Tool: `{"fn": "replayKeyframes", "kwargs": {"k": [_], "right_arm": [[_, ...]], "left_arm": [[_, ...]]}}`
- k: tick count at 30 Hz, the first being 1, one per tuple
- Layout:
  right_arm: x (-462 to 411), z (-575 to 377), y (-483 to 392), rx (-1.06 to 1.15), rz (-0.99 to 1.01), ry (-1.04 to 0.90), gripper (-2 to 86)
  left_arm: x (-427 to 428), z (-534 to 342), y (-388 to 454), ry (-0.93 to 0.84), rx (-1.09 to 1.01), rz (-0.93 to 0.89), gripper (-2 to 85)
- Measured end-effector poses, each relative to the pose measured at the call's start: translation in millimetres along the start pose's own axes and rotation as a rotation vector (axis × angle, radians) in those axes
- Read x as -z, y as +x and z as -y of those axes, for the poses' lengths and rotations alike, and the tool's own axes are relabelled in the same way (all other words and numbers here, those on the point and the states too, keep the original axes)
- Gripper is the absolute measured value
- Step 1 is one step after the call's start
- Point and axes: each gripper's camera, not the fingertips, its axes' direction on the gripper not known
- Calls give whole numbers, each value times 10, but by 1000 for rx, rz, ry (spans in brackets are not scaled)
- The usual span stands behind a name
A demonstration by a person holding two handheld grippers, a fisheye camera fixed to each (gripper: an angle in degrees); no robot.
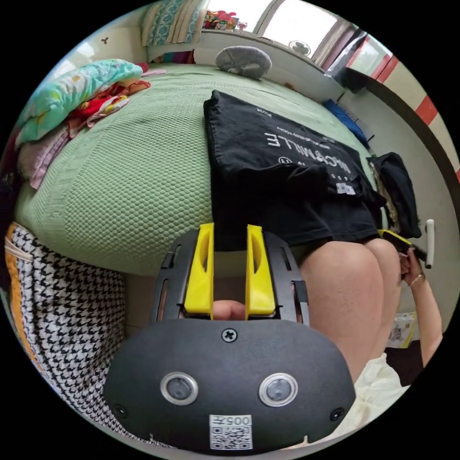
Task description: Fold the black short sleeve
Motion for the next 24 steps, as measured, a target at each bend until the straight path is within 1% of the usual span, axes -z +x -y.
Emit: {"fn": "replayKeyframes", "kwargs": {"k": [2, 4, 7, 10, 12, 16, 19, 21, 23, 24], "right_arm": [[31, 3, -96, 21, 6, -28, 13], [73, 4, -165, 55, -8, -25, -6], [180, -12, -196, 71, -17, -4, -13], [280, -65, -105, 16, 18, 49, -15], [241, -90, -61, -25, 44, 36, -15], [73, -137, -109, -65, 9, -32, -8], [142, -191, -163, -2, 31, -39, 23], [225, -200, -191, 38, 72, -23, 49], [371, -150, -257, 67, 120, 45, 71], [402, -122, -285, 72, 129, 57, 74]], "left_arm": [[59, 17, 113, -38, -60, 50, 65], [144, 20, 153, -32, -82, 46, 40], [339, -9, 109, 13, -72, 30, 23], [452, -79, -22, 34, -38, -9, 18], [420, -135, -70, 20, -29, -13, 19], [299, -271, -139, -25, 43, -27, 34], [416, -359, -197, -16, 59, -65, 51], [557, -381, -187, 25, 44, -106, 49], [770, -338, -94, 123, 7, -147, 47], [814, -311, -59, 144, -3, -154, 48]]}}
